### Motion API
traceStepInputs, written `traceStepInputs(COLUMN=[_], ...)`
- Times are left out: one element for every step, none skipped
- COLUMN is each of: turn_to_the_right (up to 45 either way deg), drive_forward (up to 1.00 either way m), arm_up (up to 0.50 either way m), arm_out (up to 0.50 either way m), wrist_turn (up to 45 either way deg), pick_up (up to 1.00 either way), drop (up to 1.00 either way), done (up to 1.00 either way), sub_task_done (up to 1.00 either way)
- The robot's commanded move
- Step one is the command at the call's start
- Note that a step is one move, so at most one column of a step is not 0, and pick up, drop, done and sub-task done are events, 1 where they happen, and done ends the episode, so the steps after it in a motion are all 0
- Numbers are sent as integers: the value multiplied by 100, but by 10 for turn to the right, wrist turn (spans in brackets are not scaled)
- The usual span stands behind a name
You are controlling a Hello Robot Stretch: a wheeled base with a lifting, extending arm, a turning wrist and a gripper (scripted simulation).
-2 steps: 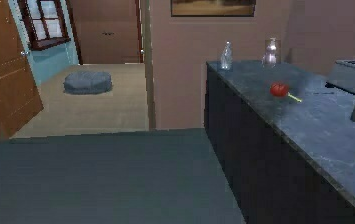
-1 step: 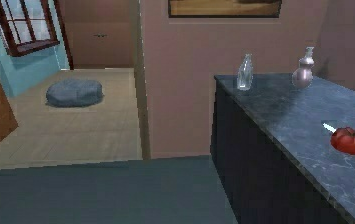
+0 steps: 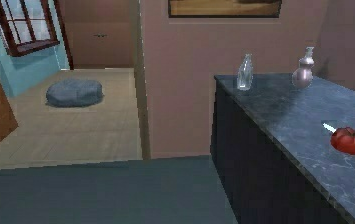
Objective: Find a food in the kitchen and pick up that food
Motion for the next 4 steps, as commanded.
traceStepInputs(turn_to_the_right=[0, 0, 0, 0], drive_forward=[0, 0, 0, 0], arm_up=[38, 0, 0, 0], arm_out=[0, 36, 0, 0], wrist_turn=[0, 0, 450, 450], pick_up=[0, 0, 0, 0], drop=[0, 0, 0, 0], done=[0, 0, 0, 0], sub_task_done=[0, 0, 0, 0])
